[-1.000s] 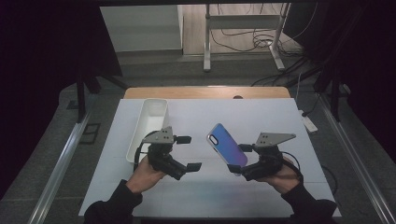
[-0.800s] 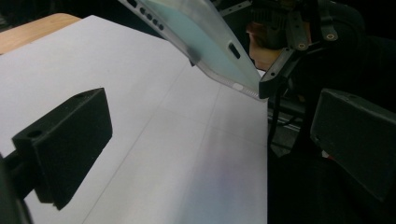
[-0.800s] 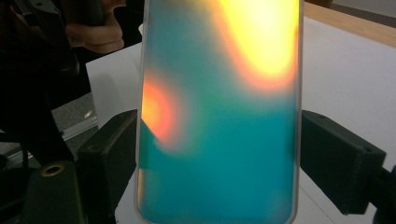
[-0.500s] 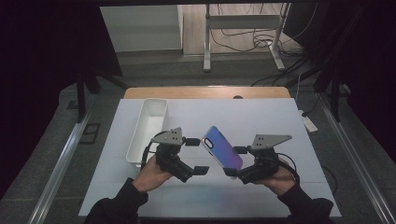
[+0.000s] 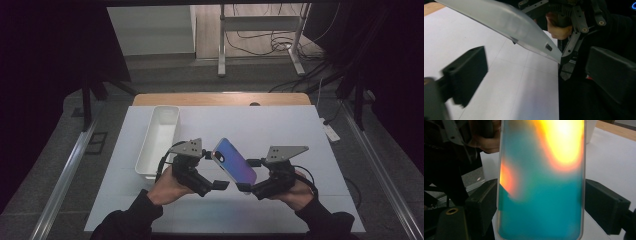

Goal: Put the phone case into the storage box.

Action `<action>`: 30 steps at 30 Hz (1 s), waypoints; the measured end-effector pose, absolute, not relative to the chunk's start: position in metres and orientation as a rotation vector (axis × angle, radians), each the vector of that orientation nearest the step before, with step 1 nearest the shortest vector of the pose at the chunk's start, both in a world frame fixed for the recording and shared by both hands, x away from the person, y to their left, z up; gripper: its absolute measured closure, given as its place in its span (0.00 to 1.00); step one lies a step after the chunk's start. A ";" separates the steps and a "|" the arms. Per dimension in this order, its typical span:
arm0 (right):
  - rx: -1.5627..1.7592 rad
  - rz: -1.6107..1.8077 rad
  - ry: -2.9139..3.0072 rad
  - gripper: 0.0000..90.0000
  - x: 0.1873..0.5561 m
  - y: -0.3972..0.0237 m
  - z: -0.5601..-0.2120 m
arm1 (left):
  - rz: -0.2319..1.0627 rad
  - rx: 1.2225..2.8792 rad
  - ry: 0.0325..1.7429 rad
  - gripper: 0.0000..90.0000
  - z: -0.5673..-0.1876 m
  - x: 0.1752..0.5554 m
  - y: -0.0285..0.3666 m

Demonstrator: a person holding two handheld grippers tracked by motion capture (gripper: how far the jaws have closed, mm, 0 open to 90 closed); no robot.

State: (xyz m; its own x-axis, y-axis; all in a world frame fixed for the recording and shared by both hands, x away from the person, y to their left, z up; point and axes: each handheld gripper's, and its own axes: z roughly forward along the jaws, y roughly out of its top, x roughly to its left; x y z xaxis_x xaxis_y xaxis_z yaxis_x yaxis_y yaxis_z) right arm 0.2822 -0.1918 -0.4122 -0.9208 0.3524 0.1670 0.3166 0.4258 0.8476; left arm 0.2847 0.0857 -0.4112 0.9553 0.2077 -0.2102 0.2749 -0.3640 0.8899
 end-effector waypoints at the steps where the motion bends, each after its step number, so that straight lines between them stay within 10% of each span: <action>1: 0.614 1.545 2.625 0.19 0.282 -0.191 -0.412 | -0.078 1.955 0.344 0.21 -0.411 0.284 0.087; 12: 0.605 1.545 2.626 0.19 0.281 -0.190 -0.413 | -0.182 1.919 0.333 0.66 -0.409 0.288 0.097; 30: 0.581 1.538 2.670 0.18 0.282 -0.188 -0.416 | -0.323 1.897 0.273 0.91 -0.416 0.294 0.101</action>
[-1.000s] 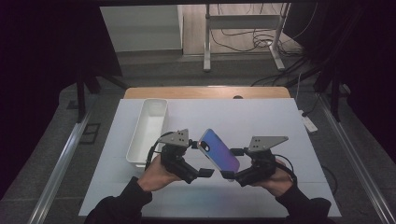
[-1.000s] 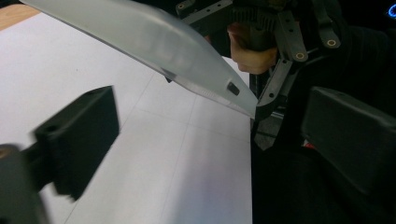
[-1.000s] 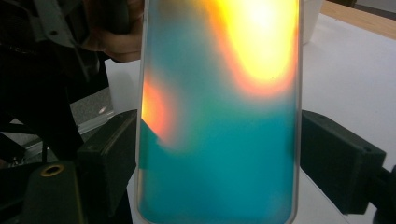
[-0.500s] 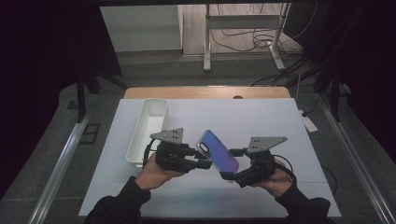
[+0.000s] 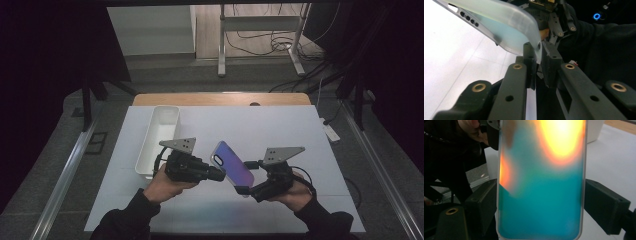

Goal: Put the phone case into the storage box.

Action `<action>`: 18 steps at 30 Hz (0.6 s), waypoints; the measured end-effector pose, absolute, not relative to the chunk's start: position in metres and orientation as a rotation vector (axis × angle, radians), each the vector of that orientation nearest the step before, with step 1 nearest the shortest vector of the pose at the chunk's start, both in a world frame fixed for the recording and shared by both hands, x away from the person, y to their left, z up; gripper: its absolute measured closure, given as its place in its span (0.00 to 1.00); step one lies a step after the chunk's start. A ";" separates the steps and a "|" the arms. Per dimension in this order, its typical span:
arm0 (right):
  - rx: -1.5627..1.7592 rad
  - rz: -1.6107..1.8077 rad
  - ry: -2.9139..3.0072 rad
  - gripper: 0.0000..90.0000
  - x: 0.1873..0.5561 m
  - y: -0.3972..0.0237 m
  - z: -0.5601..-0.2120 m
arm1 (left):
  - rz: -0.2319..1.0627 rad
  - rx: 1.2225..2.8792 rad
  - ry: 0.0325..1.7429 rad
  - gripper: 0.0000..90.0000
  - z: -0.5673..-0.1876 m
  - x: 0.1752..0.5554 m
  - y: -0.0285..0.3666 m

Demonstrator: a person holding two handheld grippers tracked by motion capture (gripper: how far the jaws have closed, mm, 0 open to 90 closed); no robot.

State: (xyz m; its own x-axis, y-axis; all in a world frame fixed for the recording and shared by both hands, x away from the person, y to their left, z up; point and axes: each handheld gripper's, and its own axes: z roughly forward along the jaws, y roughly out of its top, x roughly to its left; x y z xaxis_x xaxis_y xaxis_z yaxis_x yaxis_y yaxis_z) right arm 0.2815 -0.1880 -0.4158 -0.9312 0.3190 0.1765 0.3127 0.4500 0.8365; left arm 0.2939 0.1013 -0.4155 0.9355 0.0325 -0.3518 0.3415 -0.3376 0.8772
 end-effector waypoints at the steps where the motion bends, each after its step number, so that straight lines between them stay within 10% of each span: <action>1: 0.579 1.538 2.679 0.18 0.282 -0.188 -0.417 | -0.326 1.898 0.268 0.92 -0.416 0.294 0.101; 18: 0.538 1.486 2.801 0.19 0.286 -0.180 -0.427 | -0.320 1.944 0.171 0.98 -0.417 0.290 0.094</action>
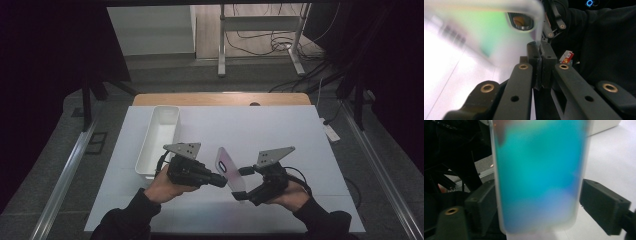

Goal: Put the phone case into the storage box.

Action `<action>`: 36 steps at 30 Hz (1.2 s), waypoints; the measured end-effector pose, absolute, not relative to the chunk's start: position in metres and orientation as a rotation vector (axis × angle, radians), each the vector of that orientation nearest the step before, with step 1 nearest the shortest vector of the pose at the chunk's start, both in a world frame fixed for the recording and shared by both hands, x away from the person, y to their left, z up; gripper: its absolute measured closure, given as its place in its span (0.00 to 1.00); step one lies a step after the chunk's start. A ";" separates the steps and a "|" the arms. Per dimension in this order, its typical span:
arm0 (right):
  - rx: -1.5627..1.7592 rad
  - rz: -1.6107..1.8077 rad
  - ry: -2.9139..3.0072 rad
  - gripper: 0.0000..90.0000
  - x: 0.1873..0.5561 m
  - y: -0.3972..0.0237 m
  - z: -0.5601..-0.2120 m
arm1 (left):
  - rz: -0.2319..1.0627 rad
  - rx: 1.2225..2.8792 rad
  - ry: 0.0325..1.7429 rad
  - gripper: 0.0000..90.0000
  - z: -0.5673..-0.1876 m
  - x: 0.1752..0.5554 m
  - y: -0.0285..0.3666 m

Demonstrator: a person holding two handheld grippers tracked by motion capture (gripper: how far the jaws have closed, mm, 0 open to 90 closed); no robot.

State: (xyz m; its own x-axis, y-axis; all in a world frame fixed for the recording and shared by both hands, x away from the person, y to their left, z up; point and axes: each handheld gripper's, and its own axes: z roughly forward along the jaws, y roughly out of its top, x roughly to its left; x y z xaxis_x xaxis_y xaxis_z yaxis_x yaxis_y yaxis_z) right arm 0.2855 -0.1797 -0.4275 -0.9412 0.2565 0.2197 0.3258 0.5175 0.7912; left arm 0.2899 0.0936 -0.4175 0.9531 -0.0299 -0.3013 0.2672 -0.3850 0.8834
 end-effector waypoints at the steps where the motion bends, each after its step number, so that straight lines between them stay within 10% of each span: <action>1: -0.513 -1.417 -2.671 0.19 0.286 -0.180 -0.427 | -0.320 1.944 0.171 0.98 -0.417 0.290 0.094; 36: -0.690 -1.348 -2.776 0.00 0.291 -0.185 -0.431 | -0.211 2.031 0.296 0.98 -0.412 0.290 0.097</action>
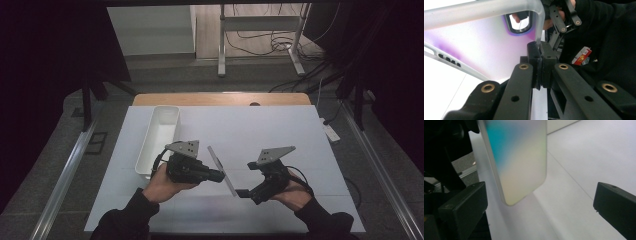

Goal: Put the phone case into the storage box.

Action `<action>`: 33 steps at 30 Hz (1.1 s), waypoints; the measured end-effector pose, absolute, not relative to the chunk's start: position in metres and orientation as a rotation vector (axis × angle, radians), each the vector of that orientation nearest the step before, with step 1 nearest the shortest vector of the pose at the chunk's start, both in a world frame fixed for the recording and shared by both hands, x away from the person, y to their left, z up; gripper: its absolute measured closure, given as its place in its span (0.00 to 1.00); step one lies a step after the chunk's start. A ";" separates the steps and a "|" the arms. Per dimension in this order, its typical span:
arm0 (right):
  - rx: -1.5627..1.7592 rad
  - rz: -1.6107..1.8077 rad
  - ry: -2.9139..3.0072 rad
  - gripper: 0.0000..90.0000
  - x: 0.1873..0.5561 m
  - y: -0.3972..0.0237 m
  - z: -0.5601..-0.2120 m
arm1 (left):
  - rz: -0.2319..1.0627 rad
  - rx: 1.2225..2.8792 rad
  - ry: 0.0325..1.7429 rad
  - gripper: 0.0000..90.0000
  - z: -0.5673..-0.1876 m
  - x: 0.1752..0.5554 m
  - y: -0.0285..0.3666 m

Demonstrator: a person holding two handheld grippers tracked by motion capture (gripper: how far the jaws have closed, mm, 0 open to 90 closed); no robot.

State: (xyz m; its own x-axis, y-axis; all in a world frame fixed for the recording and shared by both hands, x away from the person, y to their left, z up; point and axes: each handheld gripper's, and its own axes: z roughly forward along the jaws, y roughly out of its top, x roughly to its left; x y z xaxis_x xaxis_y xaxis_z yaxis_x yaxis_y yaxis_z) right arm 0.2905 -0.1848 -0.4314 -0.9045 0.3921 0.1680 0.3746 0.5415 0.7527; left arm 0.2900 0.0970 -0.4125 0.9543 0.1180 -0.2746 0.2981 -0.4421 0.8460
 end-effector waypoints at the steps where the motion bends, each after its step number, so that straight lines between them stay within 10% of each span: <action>1: 0.689 1.327 2.735 0.00 0.291 -0.186 -0.431 | -0.205 2.034 0.305 0.98 -0.412 0.290 0.097; 33: 0.787 1.213 2.601 0.00 0.282 -0.213 -0.428 | 0.022 2.076 0.567 0.98 -0.405 0.306 0.123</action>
State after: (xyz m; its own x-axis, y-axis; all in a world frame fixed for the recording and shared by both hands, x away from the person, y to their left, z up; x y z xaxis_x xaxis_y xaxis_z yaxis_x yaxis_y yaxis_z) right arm 0.2822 -0.2130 -0.4283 -0.8476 0.5260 0.0699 0.3918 0.5314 0.7511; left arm 0.3061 0.1228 -0.4049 0.8924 0.4022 -0.2046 0.3849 -0.4418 0.8103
